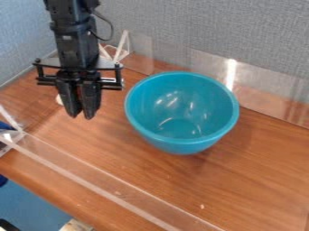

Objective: Put the mushroom in the blue bowl

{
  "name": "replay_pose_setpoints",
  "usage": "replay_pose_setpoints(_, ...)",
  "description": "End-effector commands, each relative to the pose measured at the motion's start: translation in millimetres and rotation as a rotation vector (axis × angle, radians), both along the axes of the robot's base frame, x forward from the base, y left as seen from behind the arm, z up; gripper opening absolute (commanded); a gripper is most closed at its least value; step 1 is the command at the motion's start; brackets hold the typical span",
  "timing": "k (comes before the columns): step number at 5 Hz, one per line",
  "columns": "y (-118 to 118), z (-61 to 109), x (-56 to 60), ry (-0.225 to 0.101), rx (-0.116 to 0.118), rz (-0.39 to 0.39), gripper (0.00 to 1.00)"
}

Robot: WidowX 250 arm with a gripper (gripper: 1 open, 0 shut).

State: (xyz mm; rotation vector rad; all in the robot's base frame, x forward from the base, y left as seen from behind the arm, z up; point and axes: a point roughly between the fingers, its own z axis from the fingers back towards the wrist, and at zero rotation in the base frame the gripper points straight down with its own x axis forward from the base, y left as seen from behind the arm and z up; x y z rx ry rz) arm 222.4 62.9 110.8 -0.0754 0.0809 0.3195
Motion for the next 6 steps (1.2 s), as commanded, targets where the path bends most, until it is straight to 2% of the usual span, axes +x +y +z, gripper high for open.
replay_pose_setpoints(1, -19.0, 23.3, 14.2, -0.057, 0.011, -0.084, 0.00)
replay_pose_setpoints(2, -65.1, 50.4, 37.9, -0.121, 0.009, -0.223, 0.00)
replay_pose_setpoints(3, -113.6, 53.2, 56.8, -0.144, 0.005, -0.351, 0.00)
replay_pose_setpoints(4, -128.7, 32.6, 62.2, -0.115, -0.007, -0.392, 0.00)
replay_pose_setpoints(5, -124.2, 12.4, 58.3, -0.081, -0.018, -0.397, 0.00)
replay_pose_setpoints(6, -112.3, 49.6, 55.7, -0.150, -0.009, -0.395, 0.00)
